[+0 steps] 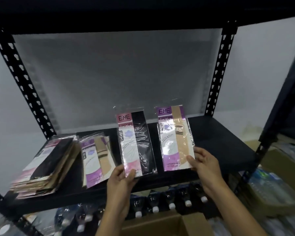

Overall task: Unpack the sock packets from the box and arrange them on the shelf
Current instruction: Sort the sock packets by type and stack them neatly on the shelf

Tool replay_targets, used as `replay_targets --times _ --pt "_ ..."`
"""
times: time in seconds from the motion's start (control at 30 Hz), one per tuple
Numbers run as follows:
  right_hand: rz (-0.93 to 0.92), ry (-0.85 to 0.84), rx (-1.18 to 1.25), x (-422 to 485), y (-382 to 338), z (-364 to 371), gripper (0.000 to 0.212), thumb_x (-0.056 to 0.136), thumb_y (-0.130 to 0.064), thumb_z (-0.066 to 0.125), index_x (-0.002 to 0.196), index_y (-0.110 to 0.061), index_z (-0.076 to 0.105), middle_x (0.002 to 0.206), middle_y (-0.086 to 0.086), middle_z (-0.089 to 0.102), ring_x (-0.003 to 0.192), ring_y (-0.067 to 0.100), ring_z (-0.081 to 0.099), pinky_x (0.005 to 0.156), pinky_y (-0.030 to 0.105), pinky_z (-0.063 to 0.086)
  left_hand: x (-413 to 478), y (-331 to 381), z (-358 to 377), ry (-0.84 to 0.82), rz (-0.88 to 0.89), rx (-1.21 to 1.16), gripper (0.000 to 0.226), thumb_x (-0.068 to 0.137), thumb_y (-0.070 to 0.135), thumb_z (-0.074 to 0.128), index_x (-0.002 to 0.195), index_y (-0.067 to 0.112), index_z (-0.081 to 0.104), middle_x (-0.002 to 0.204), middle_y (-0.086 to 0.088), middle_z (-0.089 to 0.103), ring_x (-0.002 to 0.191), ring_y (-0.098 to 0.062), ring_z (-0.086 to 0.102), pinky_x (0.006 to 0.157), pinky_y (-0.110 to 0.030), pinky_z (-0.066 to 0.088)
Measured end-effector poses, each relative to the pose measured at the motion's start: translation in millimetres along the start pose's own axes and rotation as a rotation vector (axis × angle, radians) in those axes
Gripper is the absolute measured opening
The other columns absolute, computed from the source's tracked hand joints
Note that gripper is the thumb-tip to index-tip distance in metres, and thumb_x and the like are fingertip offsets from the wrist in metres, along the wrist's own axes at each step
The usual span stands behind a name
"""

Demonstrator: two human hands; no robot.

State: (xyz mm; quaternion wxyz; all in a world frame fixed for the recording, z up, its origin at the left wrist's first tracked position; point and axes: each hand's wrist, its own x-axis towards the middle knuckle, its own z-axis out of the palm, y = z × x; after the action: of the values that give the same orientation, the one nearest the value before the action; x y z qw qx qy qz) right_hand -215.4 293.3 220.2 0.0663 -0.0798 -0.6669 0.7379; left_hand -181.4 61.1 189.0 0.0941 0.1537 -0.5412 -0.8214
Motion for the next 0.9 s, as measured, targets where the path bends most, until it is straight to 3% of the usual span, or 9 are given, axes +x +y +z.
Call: replay_targets --times 0.33,0.47,0.6,0.73,0.9 --pt "0.036 0.131 -0.047 22.1 2.8 -55.6 0.029 0.086 0.002 0.062 0.110 -0.014 0.058 0.098 0.005 0.071 0.087 0.023 0.070 0.073 0.037 0.057 9.5 -21.4 41.6 -0.100 -0.051 0.127 0.020 0.090 -0.005 0.061 0.109 0.003 0.059 0.101 -0.012 0.072 0.088 -0.021 0.069 0.075 -0.030 0.054" --pt "0.052 0.197 -0.120 44.8 4.4 -85.7 0.031 0.085 0.000 0.065 0.113 -0.011 0.059 0.102 0.007 0.069 0.093 0.024 0.068 0.088 0.044 0.055 20.5 -33.0 66.0 -0.130 -0.081 0.186 0.019 0.090 -0.004 0.062 0.108 0.002 0.060 0.102 -0.015 0.073 0.088 -0.022 0.070 0.071 -0.028 0.054" --pt "0.061 0.231 -0.200 69.7 -3.0 -110.3 0.024 0.085 0.002 0.063 0.102 -0.015 0.061 0.105 0.012 0.068 0.088 0.024 0.066 0.087 0.044 0.055 31.0 -40.9 98.2 -0.158 -0.103 0.225 0.020 0.089 -0.003 0.064 0.107 0.002 0.060 0.101 -0.015 0.074 0.093 -0.024 0.072 0.074 -0.030 0.056" --pt "0.070 0.286 -0.276 95.9 -10.7 -127.9 0.035 0.086 0.002 0.062 0.120 -0.002 0.058 0.114 0.013 0.062 0.098 0.026 0.061 0.093 0.042 0.051 40.6 -43.5 126.8 -0.151 -0.102 0.242 0.018 0.088 -0.003 0.065 0.105 0.001 0.060 0.099 -0.014 0.073 0.092 -0.025 0.072 0.073 -0.029 0.057" --pt "0.107 0.336 -0.325 122.9 -8.8 -139.3 0.040 0.086 0.002 0.062 0.125 -0.001 0.055 0.121 0.016 0.062 0.092 0.024 0.060 0.077 0.030 0.048 53.2 -50.5 148.7 -0.141 -0.110 0.260 0.019 0.087 -0.001 0.067 0.105 -0.001 0.061 0.098 -0.013 0.074 0.088 -0.022 0.072 0.067 -0.025 0.056"
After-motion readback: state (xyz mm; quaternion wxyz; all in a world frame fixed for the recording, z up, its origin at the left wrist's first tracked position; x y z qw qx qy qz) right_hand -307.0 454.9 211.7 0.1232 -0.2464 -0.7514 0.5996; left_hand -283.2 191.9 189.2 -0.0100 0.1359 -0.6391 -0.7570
